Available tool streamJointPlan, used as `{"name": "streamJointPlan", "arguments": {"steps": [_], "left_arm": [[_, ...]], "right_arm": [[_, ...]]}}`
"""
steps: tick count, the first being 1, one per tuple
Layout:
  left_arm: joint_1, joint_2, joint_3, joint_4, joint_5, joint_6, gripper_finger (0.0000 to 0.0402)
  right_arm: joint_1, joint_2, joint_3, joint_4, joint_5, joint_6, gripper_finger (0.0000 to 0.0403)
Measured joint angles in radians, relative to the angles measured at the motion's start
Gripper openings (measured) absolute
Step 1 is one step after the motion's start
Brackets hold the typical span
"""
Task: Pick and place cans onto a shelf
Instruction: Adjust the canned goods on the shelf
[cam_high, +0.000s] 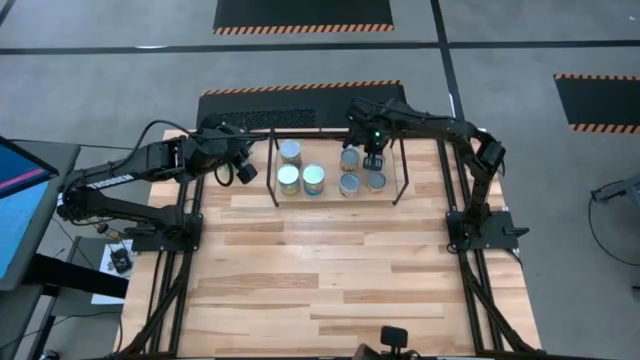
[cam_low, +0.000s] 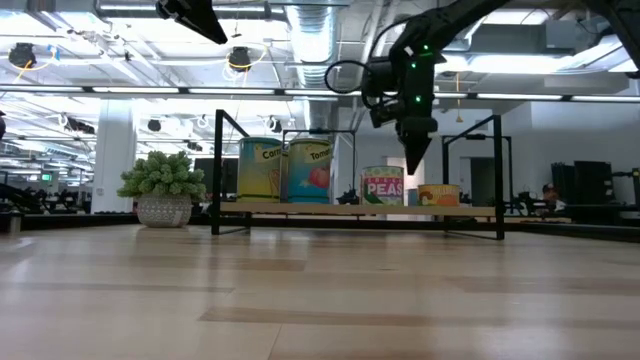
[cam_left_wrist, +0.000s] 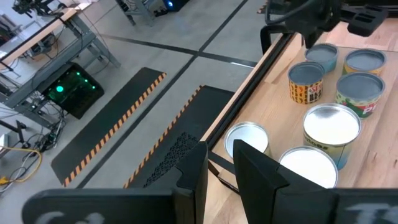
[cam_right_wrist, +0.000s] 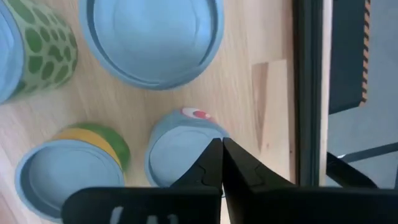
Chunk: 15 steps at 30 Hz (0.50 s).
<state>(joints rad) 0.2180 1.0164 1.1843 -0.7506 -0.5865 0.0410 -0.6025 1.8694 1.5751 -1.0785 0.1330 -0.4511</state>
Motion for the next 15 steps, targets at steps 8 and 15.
{"name": "streamJointPlan", "arguments": {"steps": [8,15], "left_arm": [[0.000,0.000,0.000,-0.005,0.000,0.000,0.0068],[0.000,0.000,0.000,-0.018,0.000,0.003,0.0068]], "right_arm": [[-0.039,0.000,0.011,-0.127,-0.004,0.012,0.0022],[-0.071,0.000,0.000,-0.185,-0.007,0.019,0.0018]]}}
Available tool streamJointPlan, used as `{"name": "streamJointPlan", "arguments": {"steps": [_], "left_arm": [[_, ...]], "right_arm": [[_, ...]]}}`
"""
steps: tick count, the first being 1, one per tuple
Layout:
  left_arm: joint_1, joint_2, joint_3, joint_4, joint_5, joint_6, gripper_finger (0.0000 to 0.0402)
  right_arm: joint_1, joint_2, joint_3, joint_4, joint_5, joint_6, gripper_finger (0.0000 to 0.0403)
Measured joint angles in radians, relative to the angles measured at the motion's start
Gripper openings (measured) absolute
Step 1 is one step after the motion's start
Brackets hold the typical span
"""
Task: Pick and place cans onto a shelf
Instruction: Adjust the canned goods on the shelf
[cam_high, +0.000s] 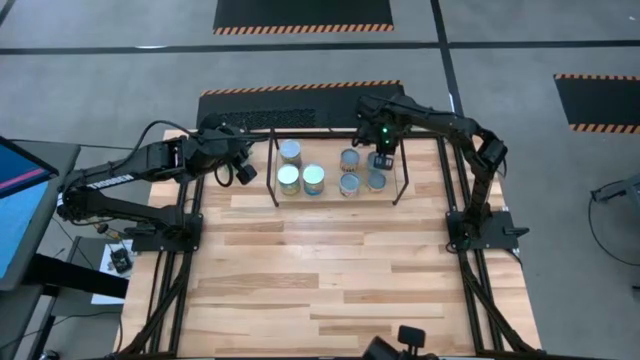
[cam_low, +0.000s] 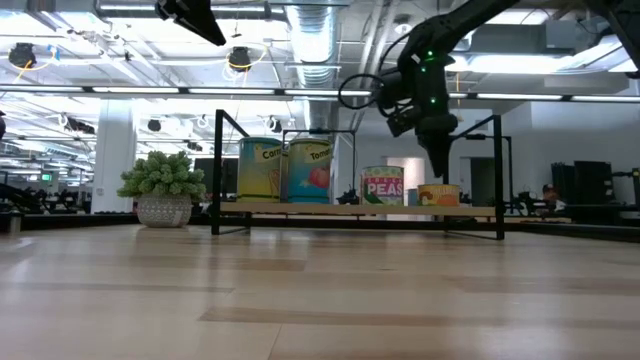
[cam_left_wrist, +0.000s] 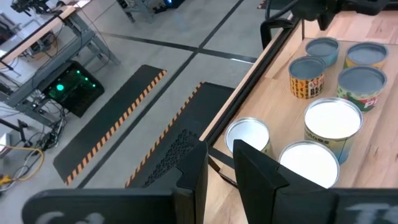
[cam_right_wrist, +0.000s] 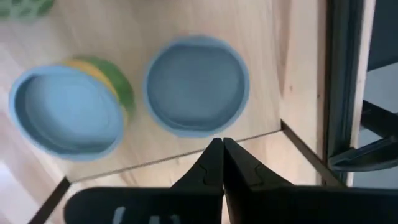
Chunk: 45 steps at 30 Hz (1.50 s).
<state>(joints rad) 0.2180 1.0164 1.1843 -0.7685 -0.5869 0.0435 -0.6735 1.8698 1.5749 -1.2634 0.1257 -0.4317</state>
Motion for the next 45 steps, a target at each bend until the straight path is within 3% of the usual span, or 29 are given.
{"name": "streamJointPlan", "arguments": {"steps": [16,22,45], "left_arm": [[0.000,0.000,0.000,0.000,-0.003,-0.003,0.0068],[0.000,0.000,0.000,0.000,-0.003,-0.003,0.0068],[0.000,0.000,0.000,0.000,0.000,-0.003,0.0068]], "right_arm": [[0.054,0.000,-0.038,0.079,-0.033,-0.064,0.0016],[0.051,0.001,-0.058,0.069,0.087,-0.041,0.0023],[0.040,0.000,-0.074,-0.017,0.083,-0.051,0.0017]]}}
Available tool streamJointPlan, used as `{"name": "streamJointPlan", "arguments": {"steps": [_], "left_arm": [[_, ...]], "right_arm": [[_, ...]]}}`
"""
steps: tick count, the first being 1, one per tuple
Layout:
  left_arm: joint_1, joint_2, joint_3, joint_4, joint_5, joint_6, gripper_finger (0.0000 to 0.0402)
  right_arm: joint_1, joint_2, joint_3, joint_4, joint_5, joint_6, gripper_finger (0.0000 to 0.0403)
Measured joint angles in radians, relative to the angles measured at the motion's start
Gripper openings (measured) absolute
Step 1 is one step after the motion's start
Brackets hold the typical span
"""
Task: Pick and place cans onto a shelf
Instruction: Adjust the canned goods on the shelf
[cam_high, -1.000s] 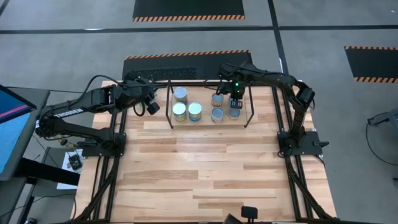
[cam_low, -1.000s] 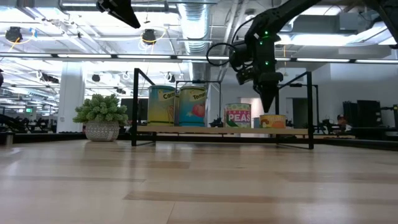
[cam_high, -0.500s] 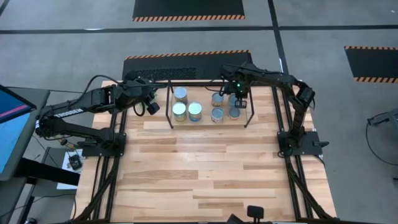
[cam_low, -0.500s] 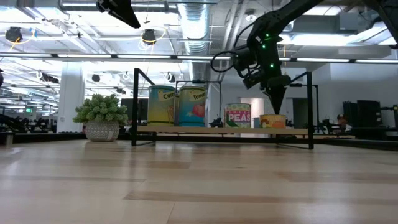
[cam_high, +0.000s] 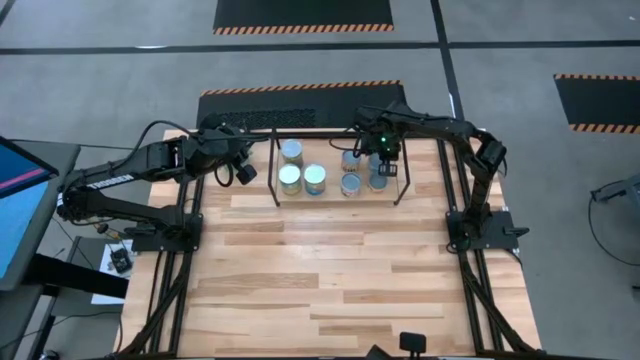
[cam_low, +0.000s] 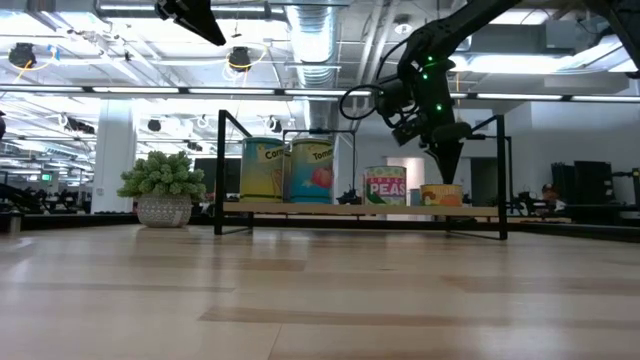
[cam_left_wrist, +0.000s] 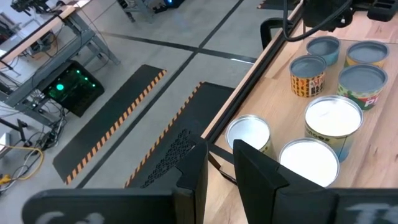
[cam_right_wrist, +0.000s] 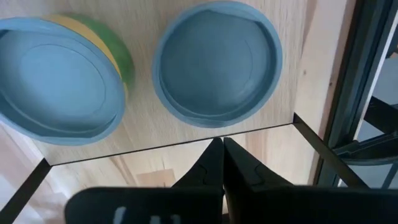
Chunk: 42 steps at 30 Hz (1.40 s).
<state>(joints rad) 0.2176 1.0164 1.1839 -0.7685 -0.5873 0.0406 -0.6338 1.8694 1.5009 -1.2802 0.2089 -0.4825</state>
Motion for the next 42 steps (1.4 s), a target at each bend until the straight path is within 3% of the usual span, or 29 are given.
{"name": "streamJointPlan", "arguments": {"steps": [15,23,42], "left_arm": [[0.000,0.000,0.000,0.000,0.002,0.000,0.0068],[0.000,0.000,0.000,-0.001,0.002,0.003,0.0068],[0.000,0.000,0.000,-0.001,0.000,0.003,0.0068]], "right_arm": [[0.023,0.000,0.000,0.078,-0.003,-0.012,0.0017],[0.039,0.000,0.000,0.147,-0.083,-0.020,0.0022],[0.041,0.002,-0.033,0.243,-0.107,-0.016,0.0017]]}}
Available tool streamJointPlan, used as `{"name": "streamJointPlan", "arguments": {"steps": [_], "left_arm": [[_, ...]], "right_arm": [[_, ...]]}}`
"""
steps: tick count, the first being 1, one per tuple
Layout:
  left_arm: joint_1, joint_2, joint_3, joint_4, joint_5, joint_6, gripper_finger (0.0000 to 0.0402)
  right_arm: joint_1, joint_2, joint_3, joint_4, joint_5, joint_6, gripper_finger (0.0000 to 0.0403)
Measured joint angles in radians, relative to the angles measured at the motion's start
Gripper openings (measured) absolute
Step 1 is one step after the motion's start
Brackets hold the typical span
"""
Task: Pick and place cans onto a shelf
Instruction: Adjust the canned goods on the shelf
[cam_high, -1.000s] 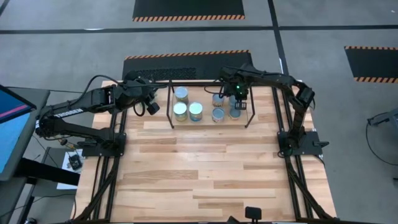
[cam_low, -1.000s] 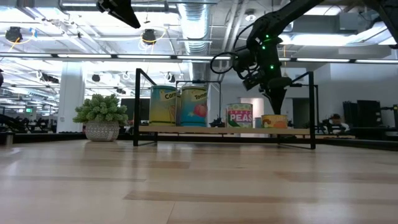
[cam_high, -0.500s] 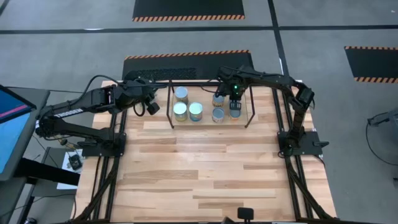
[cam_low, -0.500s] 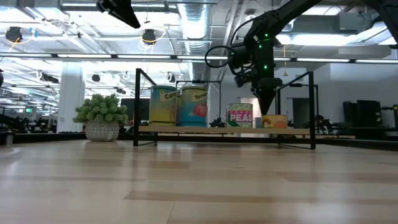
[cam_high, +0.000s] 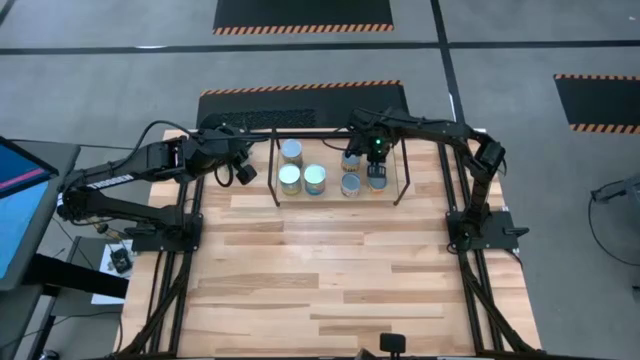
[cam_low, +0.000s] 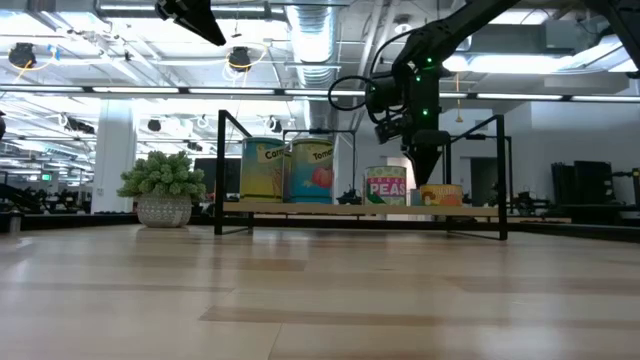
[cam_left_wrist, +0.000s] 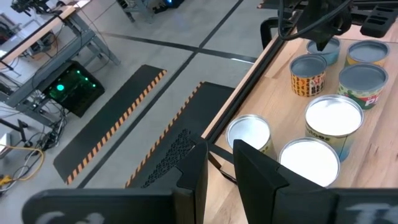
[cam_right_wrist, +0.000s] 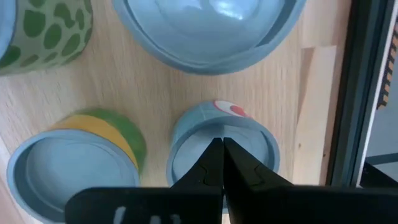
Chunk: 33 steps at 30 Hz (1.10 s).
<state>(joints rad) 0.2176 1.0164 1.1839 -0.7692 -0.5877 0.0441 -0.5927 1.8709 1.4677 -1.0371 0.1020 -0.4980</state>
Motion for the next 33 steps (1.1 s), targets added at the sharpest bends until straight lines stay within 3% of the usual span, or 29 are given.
{"name": "streamJointPlan", "arguments": {"steps": [23,33], "left_arm": [[0.000,0.000,0.000,-0.001,0.002,0.000,0.0068],[0.000,0.000,0.000,0.000,0.002,0.006,0.0068]], "right_arm": [[0.004,0.000,0.000,0.052,-0.025,0.026,0.0025],[0.004,0.000,0.023,-0.031,-0.013,0.030,0.0018]]}}
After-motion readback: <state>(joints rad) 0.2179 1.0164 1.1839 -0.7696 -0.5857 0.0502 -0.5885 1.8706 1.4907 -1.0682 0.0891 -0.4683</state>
